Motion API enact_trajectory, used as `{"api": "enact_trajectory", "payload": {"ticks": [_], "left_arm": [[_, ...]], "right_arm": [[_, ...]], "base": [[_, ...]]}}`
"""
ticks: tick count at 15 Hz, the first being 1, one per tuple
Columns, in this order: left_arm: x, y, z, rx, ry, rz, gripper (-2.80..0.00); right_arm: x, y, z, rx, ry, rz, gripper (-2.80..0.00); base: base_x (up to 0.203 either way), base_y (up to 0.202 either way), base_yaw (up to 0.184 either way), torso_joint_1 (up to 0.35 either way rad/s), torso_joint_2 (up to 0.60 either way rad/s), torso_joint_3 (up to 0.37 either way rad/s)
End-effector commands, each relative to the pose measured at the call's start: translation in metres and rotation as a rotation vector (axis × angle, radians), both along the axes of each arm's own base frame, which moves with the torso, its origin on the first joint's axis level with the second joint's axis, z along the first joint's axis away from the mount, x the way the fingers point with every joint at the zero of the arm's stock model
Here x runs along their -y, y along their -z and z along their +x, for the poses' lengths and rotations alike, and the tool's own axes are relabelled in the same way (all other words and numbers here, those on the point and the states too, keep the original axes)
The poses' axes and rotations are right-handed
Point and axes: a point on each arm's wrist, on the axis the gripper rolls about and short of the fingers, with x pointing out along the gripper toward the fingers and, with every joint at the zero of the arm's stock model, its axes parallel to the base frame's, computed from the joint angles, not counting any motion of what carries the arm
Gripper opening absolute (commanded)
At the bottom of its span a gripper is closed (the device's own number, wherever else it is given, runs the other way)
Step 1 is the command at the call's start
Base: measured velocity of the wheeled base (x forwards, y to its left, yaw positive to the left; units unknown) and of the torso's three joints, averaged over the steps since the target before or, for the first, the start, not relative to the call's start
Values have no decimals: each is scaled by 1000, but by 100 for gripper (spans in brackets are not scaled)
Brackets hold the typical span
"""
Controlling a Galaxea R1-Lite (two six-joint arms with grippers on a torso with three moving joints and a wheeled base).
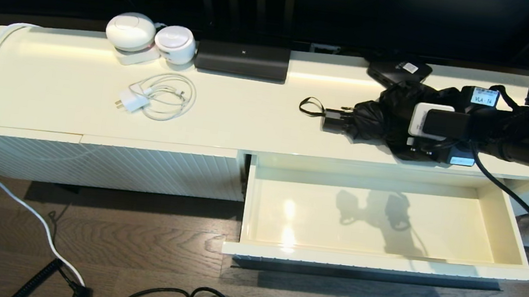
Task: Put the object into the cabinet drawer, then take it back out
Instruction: Take the umbrella out of the drawer and put it on the table
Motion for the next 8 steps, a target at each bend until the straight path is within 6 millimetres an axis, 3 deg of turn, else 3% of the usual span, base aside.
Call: {"api": "enact_trajectory", "payload": {"ticks": [1, 5, 8], "left_arm": [[0, 0, 0, -2, 0, 1, 0], [0, 0, 0, -1, 0, 1, 0], [0, 0, 0, -2, 0, 1, 0]], "right_arm": [[2, -10, -9, 28, -1, 0, 0], [5, -23, -34, 14, -5, -5, 0], [10, -33, -70, -11, -20, -4, 0]], "base": [[0, 0, 0, 0, 0, 0], [0, 0, 0, 0, 0, 0], [0, 0, 0, 0, 0, 0]]}}
